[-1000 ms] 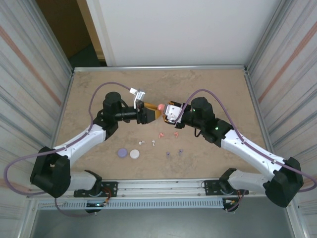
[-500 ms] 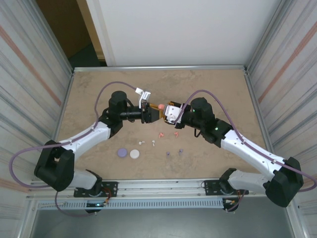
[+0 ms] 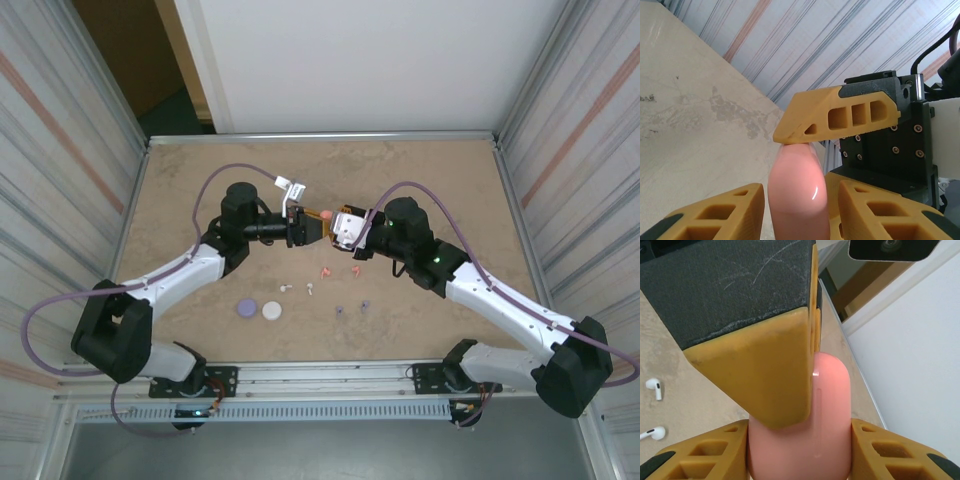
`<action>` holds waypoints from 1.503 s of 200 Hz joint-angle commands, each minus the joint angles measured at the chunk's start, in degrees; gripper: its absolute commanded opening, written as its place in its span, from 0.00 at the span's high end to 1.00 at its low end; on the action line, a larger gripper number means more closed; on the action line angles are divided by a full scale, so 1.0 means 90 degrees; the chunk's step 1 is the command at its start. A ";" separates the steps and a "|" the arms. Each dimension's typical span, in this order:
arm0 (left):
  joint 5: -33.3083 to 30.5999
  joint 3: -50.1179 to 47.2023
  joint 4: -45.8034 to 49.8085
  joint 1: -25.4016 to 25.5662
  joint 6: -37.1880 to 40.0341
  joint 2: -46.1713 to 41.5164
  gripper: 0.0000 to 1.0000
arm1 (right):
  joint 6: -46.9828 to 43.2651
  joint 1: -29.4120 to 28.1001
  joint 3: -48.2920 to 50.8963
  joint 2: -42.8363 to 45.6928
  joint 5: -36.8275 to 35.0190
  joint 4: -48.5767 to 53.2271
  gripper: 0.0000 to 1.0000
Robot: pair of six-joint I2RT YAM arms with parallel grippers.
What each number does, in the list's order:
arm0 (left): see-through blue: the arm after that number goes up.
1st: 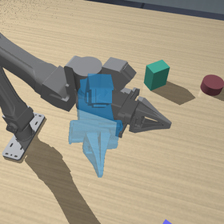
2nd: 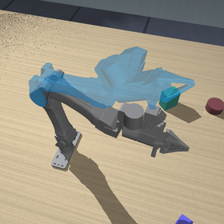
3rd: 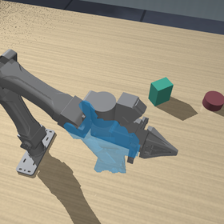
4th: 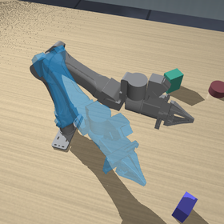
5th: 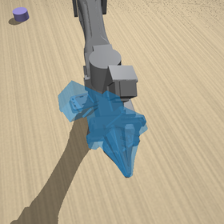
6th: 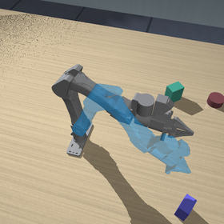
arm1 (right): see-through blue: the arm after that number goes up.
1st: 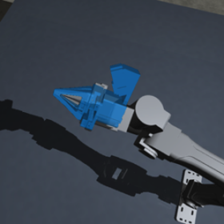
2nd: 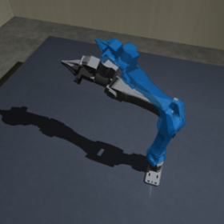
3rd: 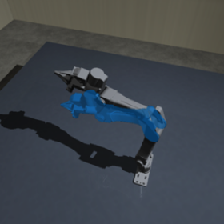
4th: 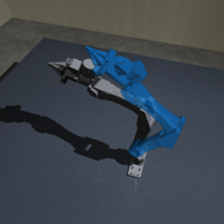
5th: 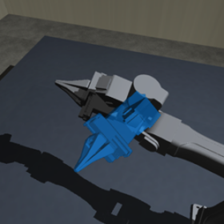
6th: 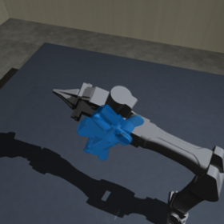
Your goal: Insert the wireless bluetooth earbuds into the charging case
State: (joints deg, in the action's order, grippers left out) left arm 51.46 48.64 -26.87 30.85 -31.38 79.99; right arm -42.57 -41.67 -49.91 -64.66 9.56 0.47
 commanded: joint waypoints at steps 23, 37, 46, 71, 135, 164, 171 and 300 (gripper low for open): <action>0.0199 0.0149 -0.0048 0.0032 0.0073 0.0029 0.57 | -0.0060 -0.0030 0.0088 0.0173 -0.0164 -0.0150 0.64; 0.0202 0.0140 -0.0003 0.0032 0.0107 0.0036 0.57 | -0.0047 -0.0037 0.0082 0.0177 -0.0174 -0.0162 0.64; 0.0214 0.0132 -0.0005 0.0032 0.0107 0.0034 0.57 | -0.0047 -0.0037 0.0077 0.0173 -0.0174 -0.0159 0.64; 0.0228 0.0123 -0.0003 0.0043 0.0107 0.0042 0.58 | -0.0038 -0.0030 0.0082 0.0163 -0.0184 -0.0169 0.65; 0.0307 0.0123 -0.0012 0.0039 0.0127 0.0089 0.64 | -0.0006 -0.0034 0.0067 0.0134 -0.0195 -0.0184 0.65; 0.0307 0.0152 -0.0033 0.0046 0.0123 0.0102 0.70 | 0.0015 -0.0033 0.0064 0.0129 -0.0159 -0.0169 0.64; 0.0292 0.0150 -0.0046 0.0041 0.0117 0.0101 0.72 | 0.0032 -0.0023 0.0058 0.0132 -0.0140 -0.0146 0.64; -0.0305 -0.0353 -0.0821 -0.0160 0.0143 -0.0310 0.99 | 0.0680 0.0319 -0.0132 0.0133 0.0531 0.0216 0.25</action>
State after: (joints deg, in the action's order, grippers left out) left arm 50.54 47.24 -28.23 30.63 -31.07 79.92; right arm -40.51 -40.21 -49.91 -64.66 11.03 1.06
